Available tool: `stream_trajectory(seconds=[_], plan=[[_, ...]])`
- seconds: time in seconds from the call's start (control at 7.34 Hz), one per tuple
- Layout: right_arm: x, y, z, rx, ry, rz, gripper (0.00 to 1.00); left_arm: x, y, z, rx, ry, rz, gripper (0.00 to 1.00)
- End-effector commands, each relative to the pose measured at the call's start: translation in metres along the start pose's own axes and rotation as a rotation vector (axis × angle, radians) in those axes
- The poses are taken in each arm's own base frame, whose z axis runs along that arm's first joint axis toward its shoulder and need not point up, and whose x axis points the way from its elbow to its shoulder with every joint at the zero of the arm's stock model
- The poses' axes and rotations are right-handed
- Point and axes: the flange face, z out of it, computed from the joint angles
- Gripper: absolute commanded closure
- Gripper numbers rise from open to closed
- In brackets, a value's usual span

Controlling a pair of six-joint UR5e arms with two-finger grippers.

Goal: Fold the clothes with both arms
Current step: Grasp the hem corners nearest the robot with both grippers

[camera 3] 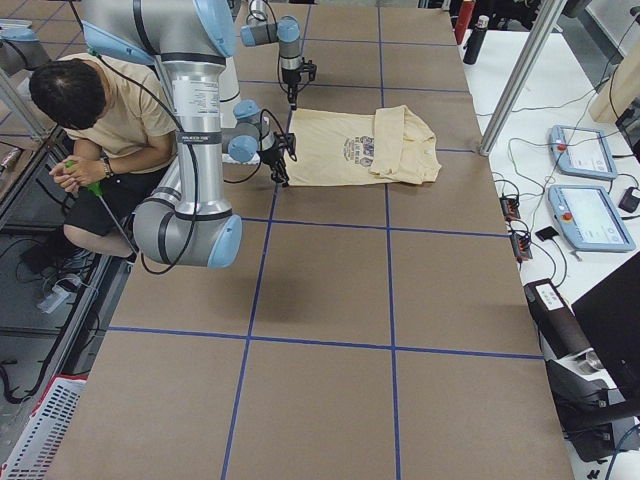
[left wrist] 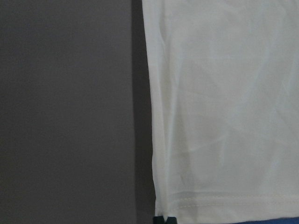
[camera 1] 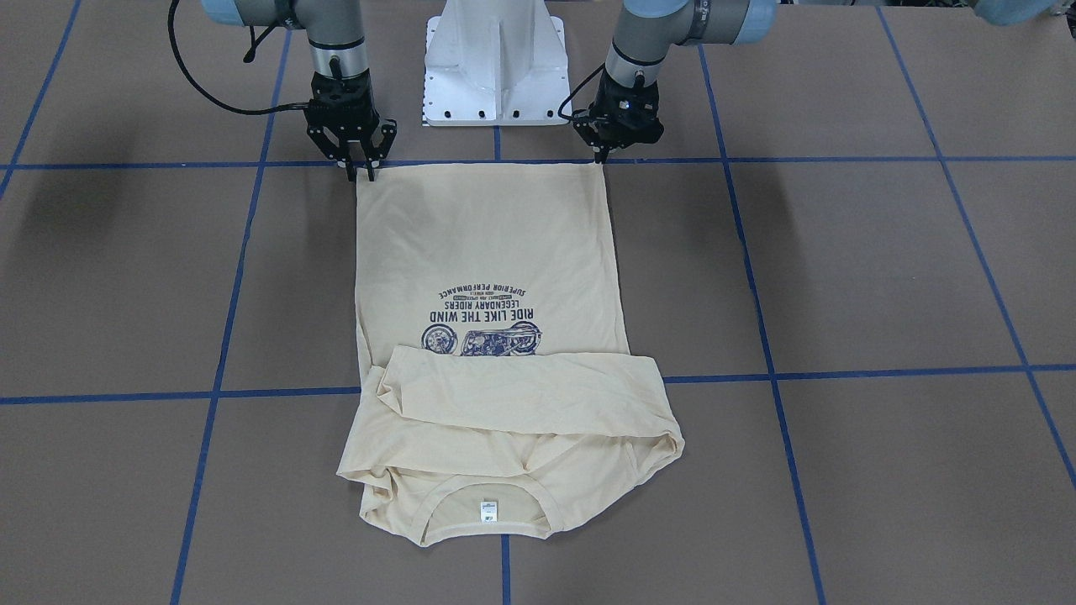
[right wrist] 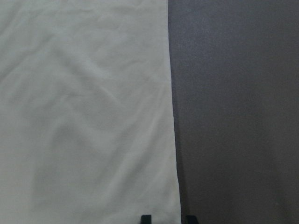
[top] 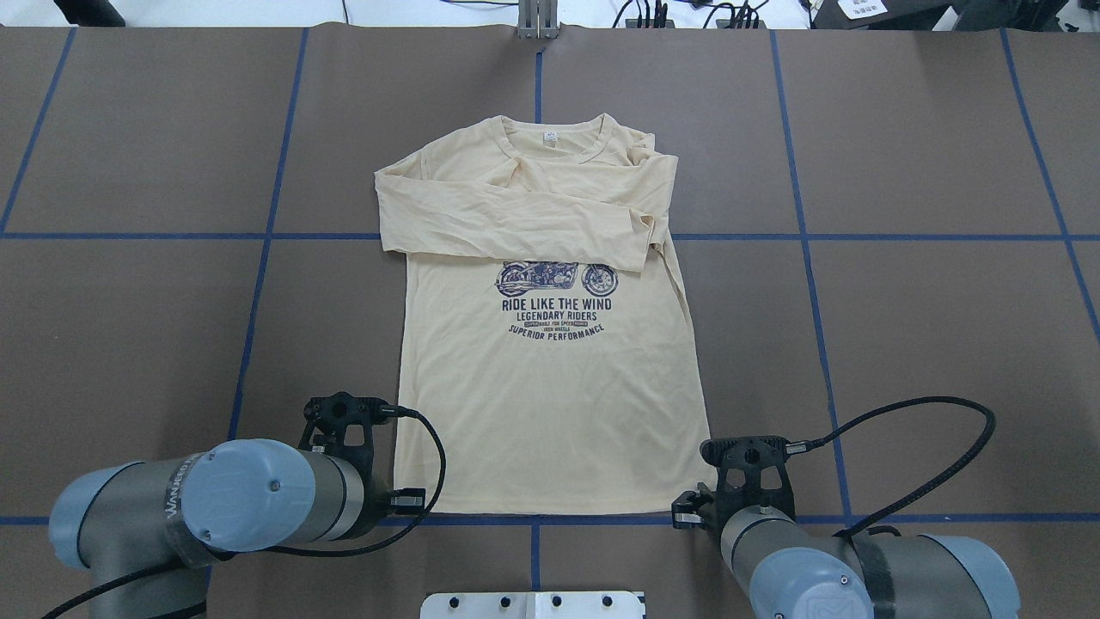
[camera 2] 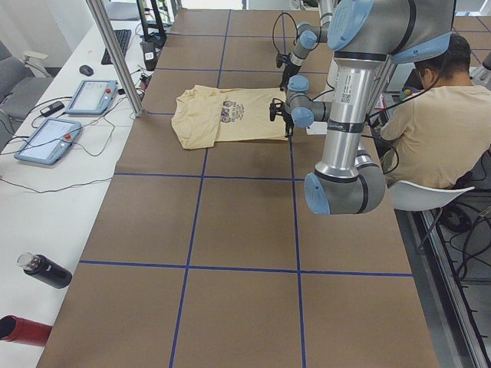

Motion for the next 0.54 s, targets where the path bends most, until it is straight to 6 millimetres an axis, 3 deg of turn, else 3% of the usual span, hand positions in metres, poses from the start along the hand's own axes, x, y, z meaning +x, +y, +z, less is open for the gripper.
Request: stream_trajectory(seconds=[0.0, 0.27, 0.41], plan=[[-0.001, 0.000, 0.000, 0.001, 0.006, -0.002, 1.00, 0.000, 0.000, 0.000, 0.002, 0.000, 0.000, 1.00], [-0.005, -0.003, -0.009, 0.002, 0.022, 0.022, 1.00, 0.002, 0.000, -0.002, 0.003, 0.006, 0.001, 1.00], [-0.008, -0.013, -0.033, 0.003, -0.022, 0.041, 1.00, 0.006, 0.001, -0.015, 0.003, 0.026, 0.005, 1.00]])
